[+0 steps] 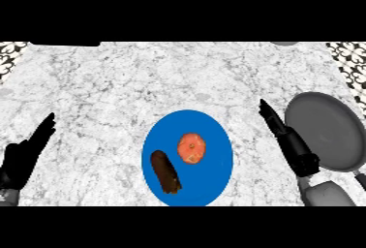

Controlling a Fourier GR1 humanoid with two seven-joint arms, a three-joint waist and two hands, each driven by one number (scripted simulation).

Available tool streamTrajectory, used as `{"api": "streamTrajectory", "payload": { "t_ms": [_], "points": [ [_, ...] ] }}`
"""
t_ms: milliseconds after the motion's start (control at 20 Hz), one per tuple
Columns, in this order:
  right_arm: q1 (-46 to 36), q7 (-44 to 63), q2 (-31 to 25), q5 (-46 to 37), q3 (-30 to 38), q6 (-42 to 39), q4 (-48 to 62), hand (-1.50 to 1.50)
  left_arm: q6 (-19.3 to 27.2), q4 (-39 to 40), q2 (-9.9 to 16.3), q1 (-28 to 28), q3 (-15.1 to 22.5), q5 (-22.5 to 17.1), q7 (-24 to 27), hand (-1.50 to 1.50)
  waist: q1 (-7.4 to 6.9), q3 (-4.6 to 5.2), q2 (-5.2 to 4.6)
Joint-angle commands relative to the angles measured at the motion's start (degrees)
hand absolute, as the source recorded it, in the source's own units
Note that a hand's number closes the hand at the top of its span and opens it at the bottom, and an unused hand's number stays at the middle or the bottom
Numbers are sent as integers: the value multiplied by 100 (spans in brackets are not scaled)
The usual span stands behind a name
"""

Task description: Pick the squash from the plate and place it in the pan

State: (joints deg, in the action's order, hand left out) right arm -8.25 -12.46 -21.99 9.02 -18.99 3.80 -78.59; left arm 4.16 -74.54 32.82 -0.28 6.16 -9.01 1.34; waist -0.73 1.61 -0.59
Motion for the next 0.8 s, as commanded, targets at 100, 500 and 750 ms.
{"api": "streamTrajectory", "payload": {
  "t_ms": [100,500,750],
  "points": [
    [-1001,-39,499,534,-265,-984,-216,150,72,-448,-867,-403,278,-145,483,0,-97,-158,34],
    [-1366,-998,207,820,448,-1891,761,-150,588,-1332,-2118,-544,890,-46,633,0,10,-167,47],
    [-1289,-1461,-189,-388,173,-1777,533,-150,477,-1168,-2148,-532,778,-12,662,0,62,-161,59]
  ]
}}
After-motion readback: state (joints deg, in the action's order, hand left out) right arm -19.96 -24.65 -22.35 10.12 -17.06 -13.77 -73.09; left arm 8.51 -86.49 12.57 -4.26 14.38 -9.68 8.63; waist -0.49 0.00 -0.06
